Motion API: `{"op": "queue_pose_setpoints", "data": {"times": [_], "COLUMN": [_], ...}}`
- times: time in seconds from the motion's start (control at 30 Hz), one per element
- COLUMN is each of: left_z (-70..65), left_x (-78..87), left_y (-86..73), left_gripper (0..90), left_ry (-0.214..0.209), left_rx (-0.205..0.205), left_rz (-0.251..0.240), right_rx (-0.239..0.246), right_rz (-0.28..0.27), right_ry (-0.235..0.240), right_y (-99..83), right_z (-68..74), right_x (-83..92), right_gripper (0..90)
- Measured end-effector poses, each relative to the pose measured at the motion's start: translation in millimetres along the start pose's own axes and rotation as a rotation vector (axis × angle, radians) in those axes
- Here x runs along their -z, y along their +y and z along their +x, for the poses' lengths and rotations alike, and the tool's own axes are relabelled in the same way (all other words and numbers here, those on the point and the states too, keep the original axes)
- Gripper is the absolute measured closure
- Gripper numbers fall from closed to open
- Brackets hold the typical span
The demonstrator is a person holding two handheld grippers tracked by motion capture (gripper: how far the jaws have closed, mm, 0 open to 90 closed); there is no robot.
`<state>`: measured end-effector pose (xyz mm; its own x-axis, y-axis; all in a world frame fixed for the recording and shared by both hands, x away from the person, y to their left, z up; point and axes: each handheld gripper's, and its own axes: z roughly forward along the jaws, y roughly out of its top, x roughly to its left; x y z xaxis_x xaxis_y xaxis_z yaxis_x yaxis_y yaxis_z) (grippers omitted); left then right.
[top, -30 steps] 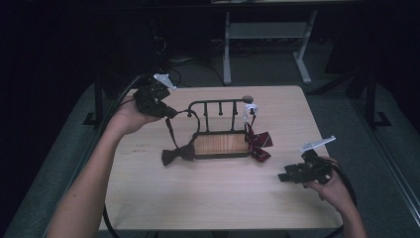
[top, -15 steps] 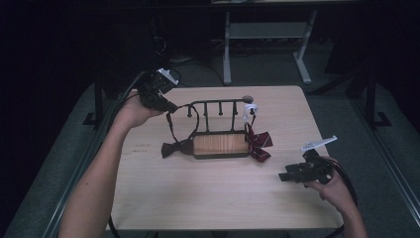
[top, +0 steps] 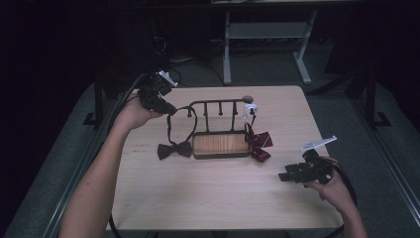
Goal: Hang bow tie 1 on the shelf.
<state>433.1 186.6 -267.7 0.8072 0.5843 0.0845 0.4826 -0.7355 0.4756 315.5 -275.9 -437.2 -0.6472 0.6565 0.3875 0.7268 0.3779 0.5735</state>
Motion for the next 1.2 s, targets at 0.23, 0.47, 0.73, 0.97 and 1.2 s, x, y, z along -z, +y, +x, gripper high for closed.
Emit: {"op": "queue_pose_setpoints", "data": {"times": [0.23, 0.47, 0.73, 0.97, 1.2], "left_z": [-1.9, -7.4, -14.7, -26.4, -34.3], "left_x": [6.2, 8.9, 14.4, 16.6, 15.5], "left_y": [-7.1, -18.1, -31.9, -42.8, -58.5], "left_gripper": [70.6, 65.3, 60.3, 57.9, 54.8], "left_ry": [0.016, 0.006, 0.006, 0.000, -0.007], "left_rx": [-0.002, -0.010, -0.010, -0.025, -0.023], "left_rz": [-0.018, -0.019, -0.054, -0.065, -0.072], "right_rx": [-0.001, 0.000, -0.003, -0.006, -0.009], "right_rz": [-0.013, -0.017, -0.021, -0.024, -0.026], "right_ry": [-0.011, -0.015, -0.022, -0.026, -0.029], "right_y": [-0.3, -0.4, -0.6, -1.2, -1.6], "right_z": [-0.6, -1.5, -1.8, -2.4, -3.0], "right_x": [2.3, 3.4, 4.8, 5.9, 7.2], "right_gripper": [41.4, 41.0, 40.4, 40.3, 40.3]}}
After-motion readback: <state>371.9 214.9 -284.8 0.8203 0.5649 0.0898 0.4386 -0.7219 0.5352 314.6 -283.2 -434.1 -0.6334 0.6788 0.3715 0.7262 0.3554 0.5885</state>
